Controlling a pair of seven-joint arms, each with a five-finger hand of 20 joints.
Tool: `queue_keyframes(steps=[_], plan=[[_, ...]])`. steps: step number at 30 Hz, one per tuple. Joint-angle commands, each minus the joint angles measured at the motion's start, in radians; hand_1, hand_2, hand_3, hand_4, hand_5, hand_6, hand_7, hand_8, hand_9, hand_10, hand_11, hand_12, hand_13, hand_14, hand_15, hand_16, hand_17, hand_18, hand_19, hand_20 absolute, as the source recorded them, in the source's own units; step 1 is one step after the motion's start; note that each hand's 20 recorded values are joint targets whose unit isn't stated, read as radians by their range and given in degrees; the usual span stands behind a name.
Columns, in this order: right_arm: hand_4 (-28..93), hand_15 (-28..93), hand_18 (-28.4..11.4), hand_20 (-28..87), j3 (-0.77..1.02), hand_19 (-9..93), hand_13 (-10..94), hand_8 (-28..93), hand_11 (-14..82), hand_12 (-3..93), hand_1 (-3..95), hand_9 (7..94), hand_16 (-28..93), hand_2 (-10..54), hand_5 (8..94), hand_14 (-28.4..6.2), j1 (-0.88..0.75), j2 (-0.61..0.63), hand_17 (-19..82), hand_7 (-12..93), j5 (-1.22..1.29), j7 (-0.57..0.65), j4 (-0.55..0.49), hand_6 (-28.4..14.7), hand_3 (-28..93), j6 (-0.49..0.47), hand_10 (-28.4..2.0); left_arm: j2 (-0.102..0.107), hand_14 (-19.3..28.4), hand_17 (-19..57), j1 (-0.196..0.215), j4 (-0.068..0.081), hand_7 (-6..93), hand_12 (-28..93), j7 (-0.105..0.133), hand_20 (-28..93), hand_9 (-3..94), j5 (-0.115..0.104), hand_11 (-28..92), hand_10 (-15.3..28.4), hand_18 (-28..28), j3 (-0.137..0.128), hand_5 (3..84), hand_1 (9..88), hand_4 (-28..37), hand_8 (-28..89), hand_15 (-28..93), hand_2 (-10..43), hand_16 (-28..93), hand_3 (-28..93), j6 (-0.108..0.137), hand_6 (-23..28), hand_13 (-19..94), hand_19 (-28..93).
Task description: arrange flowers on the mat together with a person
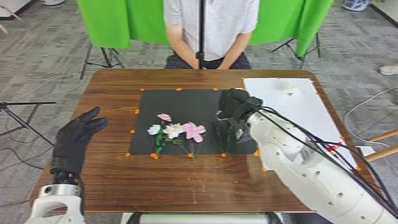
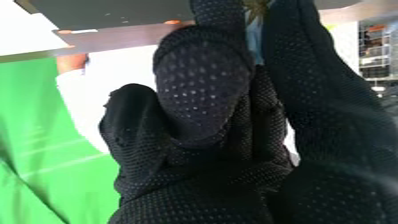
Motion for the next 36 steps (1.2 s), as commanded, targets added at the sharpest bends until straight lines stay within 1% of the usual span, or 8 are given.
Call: queue_keyframes(steps=[1, 6, 13, 15, 16, 26, 33, 36], plan=[[-20, 52, -10.7, 34, 0.004, 93, 94, 2, 10.8, 20.4, 53.2, 84.5, 22, -9.5, 74.7, 0.3, -0.009, 0.004, 64, 16, -0.026, -0.009, -0.01, 3.3, 58, -0.024, -10.5, -0.008, 18.1, 5.7, 0.01, 0.003, 11.0, 13, -0.008, 15, 48.6, 0.002, 20, 15.4, 13.0, 0.0, 47.2, 21.7, -27.2, -6, 20, 3.0, 0, 67, -0.008, 3.8, 37, 13], [-22, 51, -11.0, 34, 0.011, 93, 94, 0, 12.1, 16.6, 50.2, 82.2, 22, -9.5, 73.1, 0.1, -0.01, 0.003, 64, 16, -0.031, -0.013, -0.011, 4.0, 62, -0.046, -11.0, -0.01, 18.2, 5.7, 0.015, 0.002, 11.1, 13, -0.007, 15, 48.6, 0.003, 19, 15.4, 12.9, -0.002, 47.1, 22.1, -26.6, -6, 20, 2.8, 0, 66, -0.007, 3.7, 37, 13], [-23, 51, -10.8, 33, 0.01, 93, 94, -4, 11.8, 15.0, 47.2, 80.5, 22, -9.5, 71.4, 0.1, -0.014, 0.003, 63, 16, -0.039, -0.012, -0.009, 4.5, 66, -0.04, -11.1, -0.009, 18.3, 5.7, 0.015, 0.001, 11.1, 13, -0.007, 15, 48.5, 0.003, 19, 15.4, 13.0, -0.002, 47.2, 22.5, -25.6, -6, 20, 2.3, 0, 66, -0.009, 3.8, 37, 13], [-24, 51, -10.8, 33, 0.014, 93, 94, -8, 11.4, 14.3, 45.9, 79.7, 22, -9.5, 70.6, 0.0, -0.013, -0.001, 64, 16, -0.041, -0.012, -0.006, 4.7, 68, -0.044, -11.4, -0.009, 18.3, 5.7, 0.018, 0.0, 11.1, 13, -0.007, 15, 48.5, 0.003, 19, 15.4, 13.0, -0.003, 47.3, 22.6, -25.4, -6, 20, 2.3, 1, 66, -0.009, 3.8, 37, 13], [-24, 51, -10.8, 33, 0.014, 93, 94, -10, 11.2, 14.1, 45.6, 79.4, 22, -9.5, 70.2, 0.0, -0.013, 0.0, 64, 16, -0.038, -0.009, -0.004, 4.8, 68, -0.036, -11.5, -0.008, 18.3, 5.7, 0.014, 0.003, 11.1, 13, -0.008, 15, 48.5, 0.003, 19, 15.4, 13.0, -0.002, 47.2, 22.6, -25.3, -6, 20, 2.3, 1, 66, -0.011, 3.8, 37, 13], [-24, 50, -10.9, 32, 0.037, 93, 94, -12, 10.0, 12.4, 44.8, 75.7, 22, -9.5, 68.4, -0.1, -0.018, -0.005, 63, 16, -0.04, -0.005, -0.004, 4.8, 68, -0.043, -12.1, -0.006, 18.3, 5.7, 0.01, 0.004, 11.2, 13, -0.015, 15, 48.6, 0.003, 20, 15.4, 13.0, -0.001, 47.2, 23.1, -24.5, -6, 20, 1.9, 0, 66, -0.012, 3.8, 37, 13], [-23, 48, -11.3, 32, 0.065, 93, 94, -12, 9.4, 11.7, 44.0, 71.6, 23, -9.5, 64.6, -0.5, -0.023, -0.006, 63, 16, -0.025, 0.008, -0.023, 4.6, 68, -0.124, -13.1, -0.005, 18.3, 5.7, 0.012, 0.003, 11.3, 13, -0.017, 15, 48.6, 0.002, 20, 15.4, 13.0, -0.004, 47.2, 23.1, -24.1, -6, 20, 1.9, 0, 66, -0.016, 3.7, 37, 12], [-23, 47, -11.6, 32, 0.074, 93, 94, -12, 9.2, 11.4, 43.3, 70.5, 23, -9.5, 63.0, -0.8, -0.029, 0.001, 62, 15, -0.014, 0.009, -0.034, 4.4, 68, -0.129, -13.6, -0.004, 18.2, 5.7, 0.014, 0.001, 11.2, 13, -0.017, 15, 48.6, 0.002, 20, 15.4, 13.0, -0.004, 47.3, 23.2, -24.1, -6, 20, 1.8, 0, 66, -0.015, 3.7, 37, 12]])
